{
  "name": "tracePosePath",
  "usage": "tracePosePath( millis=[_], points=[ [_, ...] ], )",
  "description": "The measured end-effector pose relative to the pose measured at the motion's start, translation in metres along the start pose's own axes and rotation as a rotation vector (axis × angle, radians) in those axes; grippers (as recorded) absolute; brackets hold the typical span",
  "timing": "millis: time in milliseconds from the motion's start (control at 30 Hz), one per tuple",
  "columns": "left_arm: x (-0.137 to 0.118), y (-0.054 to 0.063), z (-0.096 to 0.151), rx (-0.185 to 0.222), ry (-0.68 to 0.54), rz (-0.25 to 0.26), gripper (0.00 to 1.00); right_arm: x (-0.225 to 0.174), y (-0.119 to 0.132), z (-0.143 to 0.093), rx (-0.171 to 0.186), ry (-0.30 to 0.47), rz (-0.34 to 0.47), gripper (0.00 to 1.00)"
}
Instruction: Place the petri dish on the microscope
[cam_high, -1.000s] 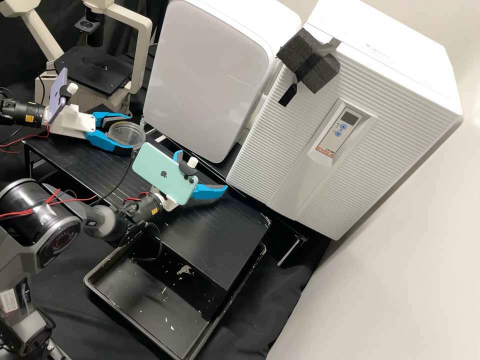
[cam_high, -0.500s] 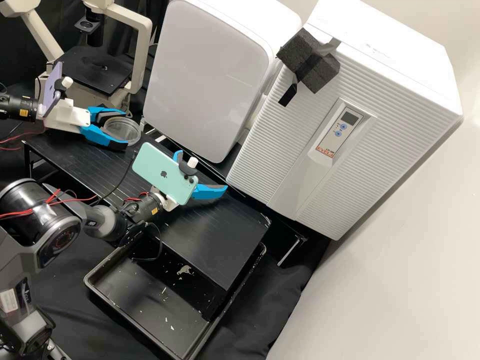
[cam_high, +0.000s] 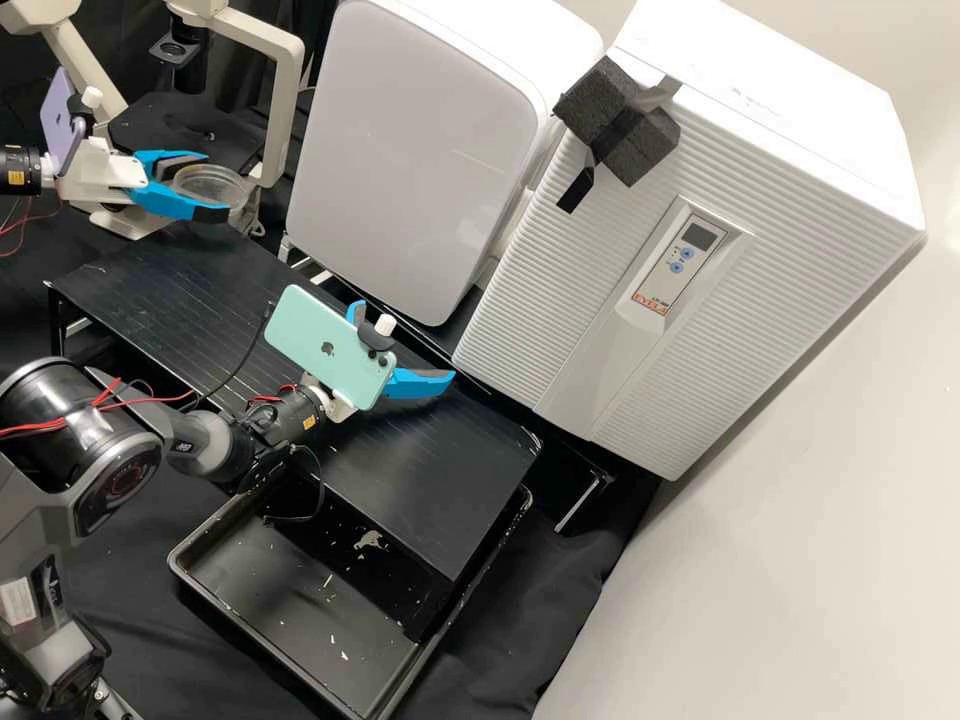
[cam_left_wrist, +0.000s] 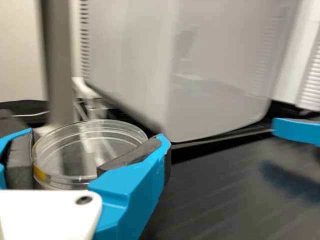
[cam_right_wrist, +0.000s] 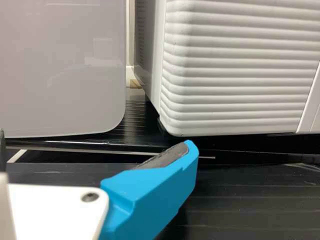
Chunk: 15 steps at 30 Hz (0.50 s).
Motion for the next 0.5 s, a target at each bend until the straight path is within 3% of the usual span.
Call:
tracePosePath(
  millis=[167,500],
  points=[
    [-0.008,0.009,-0.025,-0.018,0.083,0.036,0.00,0.000,0.000,0.000,0.000,0.000,0.000,1.00],
    [-0.007,0.012,-0.058,-0.028,0.169,0.054,0.00,0.000,0.000,0.000,0.000,0.000,0.000,1.00]
  ],
)
